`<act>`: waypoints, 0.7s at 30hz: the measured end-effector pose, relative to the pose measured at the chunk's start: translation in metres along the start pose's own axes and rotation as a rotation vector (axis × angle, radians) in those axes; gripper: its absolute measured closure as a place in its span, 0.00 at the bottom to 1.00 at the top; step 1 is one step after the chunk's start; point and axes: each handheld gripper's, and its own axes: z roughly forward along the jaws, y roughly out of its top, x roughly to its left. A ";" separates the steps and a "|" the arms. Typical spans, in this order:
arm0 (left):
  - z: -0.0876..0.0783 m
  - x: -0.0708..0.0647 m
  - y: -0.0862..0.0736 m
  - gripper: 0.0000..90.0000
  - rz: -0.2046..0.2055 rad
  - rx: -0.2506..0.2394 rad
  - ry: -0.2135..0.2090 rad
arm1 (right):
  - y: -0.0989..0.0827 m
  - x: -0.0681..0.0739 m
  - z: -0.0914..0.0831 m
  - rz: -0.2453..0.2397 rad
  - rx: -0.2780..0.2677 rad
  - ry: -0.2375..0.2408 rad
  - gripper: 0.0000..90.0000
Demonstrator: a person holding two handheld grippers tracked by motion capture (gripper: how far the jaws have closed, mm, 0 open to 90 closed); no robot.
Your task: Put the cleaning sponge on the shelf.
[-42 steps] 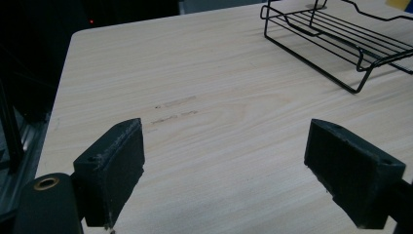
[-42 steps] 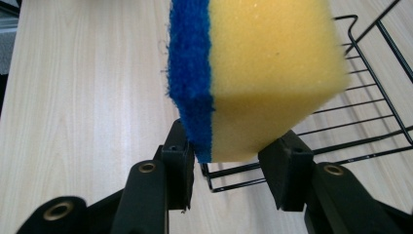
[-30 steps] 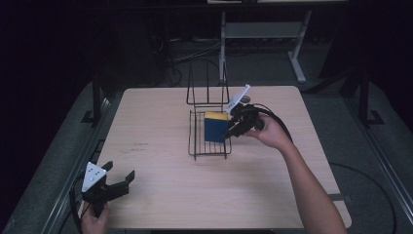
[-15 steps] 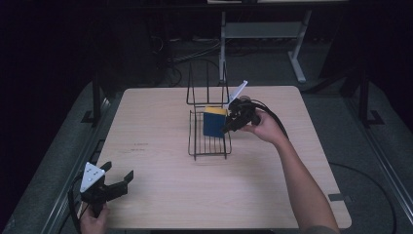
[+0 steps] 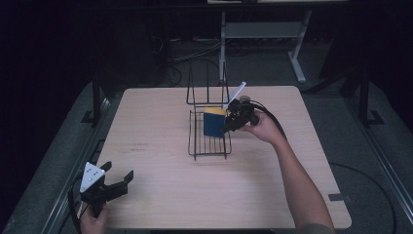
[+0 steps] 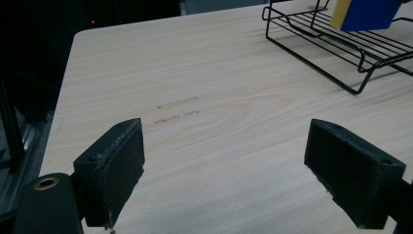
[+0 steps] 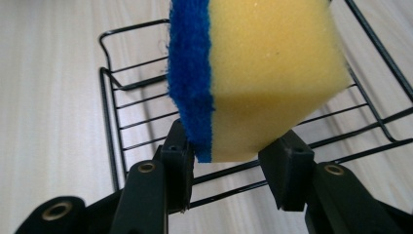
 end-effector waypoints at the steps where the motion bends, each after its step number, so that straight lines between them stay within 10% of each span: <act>1: 0.000 0.000 0.000 0.16 0.001 0.000 -0.001 | 0.000 -0.001 0.001 0.006 0.000 0.006 0.63; 21: -0.001 0.000 0.001 0.16 0.003 -0.002 -0.002 | -0.003 -0.003 0.008 0.032 0.026 -0.002 0.47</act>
